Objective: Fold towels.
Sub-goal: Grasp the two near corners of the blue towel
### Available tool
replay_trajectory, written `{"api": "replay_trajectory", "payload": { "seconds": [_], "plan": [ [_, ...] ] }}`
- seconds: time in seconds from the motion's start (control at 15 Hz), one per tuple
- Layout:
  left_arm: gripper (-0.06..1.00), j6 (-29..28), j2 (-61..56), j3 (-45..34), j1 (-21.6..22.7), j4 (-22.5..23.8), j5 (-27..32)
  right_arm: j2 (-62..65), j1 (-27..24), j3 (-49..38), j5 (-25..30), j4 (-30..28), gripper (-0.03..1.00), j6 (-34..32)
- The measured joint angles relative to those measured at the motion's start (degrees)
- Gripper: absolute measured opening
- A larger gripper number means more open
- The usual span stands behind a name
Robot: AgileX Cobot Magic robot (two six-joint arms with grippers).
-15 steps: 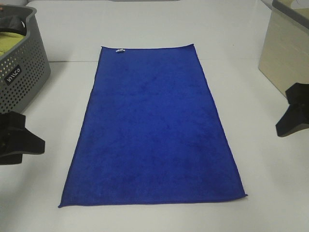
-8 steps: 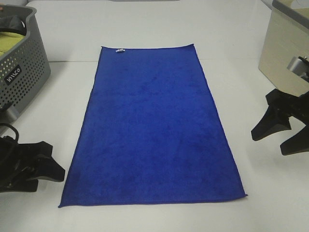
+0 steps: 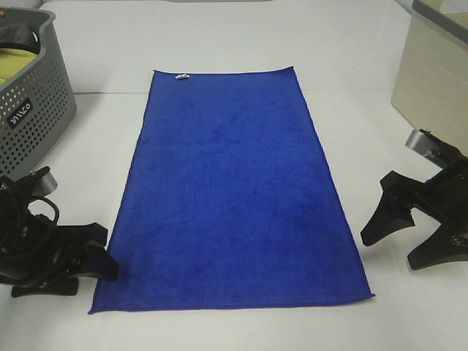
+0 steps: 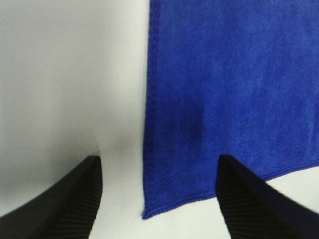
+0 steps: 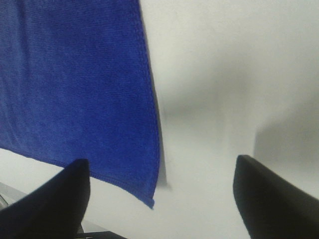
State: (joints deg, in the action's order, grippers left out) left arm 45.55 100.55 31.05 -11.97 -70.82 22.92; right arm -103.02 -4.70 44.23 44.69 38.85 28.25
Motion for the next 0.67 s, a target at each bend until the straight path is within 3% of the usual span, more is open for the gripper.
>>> {"api": "replay_trajectory", "payload": {
  "seconds": [0.4,0.67],
  "plan": [
    [0.63,1.55,4.98,3.78,0.00,-2.92,6.19,-4.87,8.14,0.74,-3.44,2.46,0.72,-0.23],
    [0.62,2.81,7.28,5.84,0.00,-4.07,9.68,-7.10,8.48,0.97,-3.04,7.91,0.57,0.97]
  ]
}}
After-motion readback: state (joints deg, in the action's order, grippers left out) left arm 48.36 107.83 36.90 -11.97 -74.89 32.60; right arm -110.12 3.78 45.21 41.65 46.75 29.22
